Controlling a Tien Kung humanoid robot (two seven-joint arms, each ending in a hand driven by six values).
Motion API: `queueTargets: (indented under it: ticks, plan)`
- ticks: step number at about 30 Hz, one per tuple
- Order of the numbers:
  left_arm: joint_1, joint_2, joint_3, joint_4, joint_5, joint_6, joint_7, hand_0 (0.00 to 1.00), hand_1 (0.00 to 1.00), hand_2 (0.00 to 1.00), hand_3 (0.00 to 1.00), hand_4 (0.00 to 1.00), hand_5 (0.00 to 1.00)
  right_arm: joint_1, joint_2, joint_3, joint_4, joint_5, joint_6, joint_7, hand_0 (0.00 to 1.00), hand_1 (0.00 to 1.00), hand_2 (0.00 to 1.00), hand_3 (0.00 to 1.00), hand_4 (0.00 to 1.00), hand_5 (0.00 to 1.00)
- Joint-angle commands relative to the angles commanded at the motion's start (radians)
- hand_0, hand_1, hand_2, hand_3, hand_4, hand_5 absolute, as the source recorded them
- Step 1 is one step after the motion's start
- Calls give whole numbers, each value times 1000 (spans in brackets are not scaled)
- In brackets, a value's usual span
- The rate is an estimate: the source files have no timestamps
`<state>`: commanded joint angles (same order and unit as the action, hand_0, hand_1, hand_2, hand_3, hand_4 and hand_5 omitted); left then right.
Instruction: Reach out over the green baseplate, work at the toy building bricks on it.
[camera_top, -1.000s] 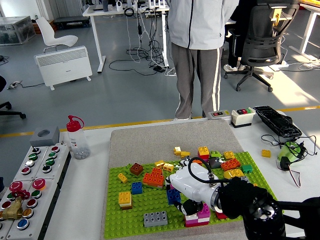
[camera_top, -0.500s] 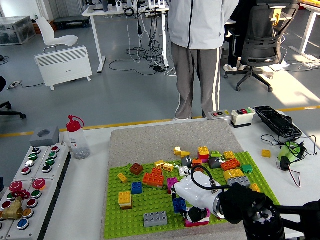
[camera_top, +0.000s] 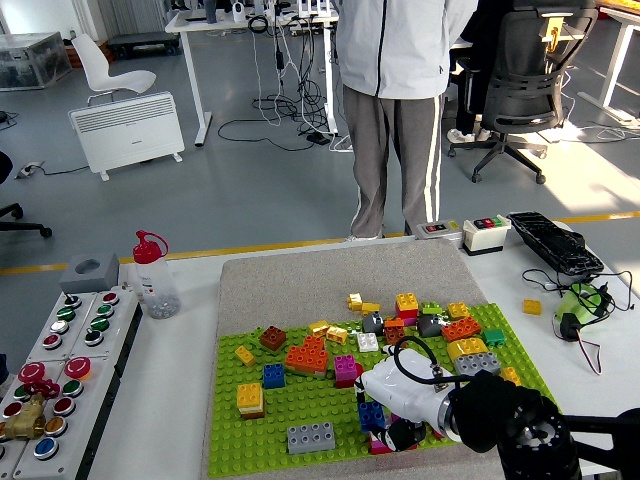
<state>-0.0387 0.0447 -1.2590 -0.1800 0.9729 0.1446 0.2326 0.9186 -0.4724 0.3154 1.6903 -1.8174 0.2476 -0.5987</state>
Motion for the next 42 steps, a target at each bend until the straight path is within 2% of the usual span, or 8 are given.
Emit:
queueTargets:
  ticks: [42]
  plan:
    - [-2, -2, -8, 0, 9, 0, 0, 725, 762, 766, 667, 474, 998, -16, -24, 2, -19, 9, 3, 39, 998, 796, 577, 585, 522, 212]
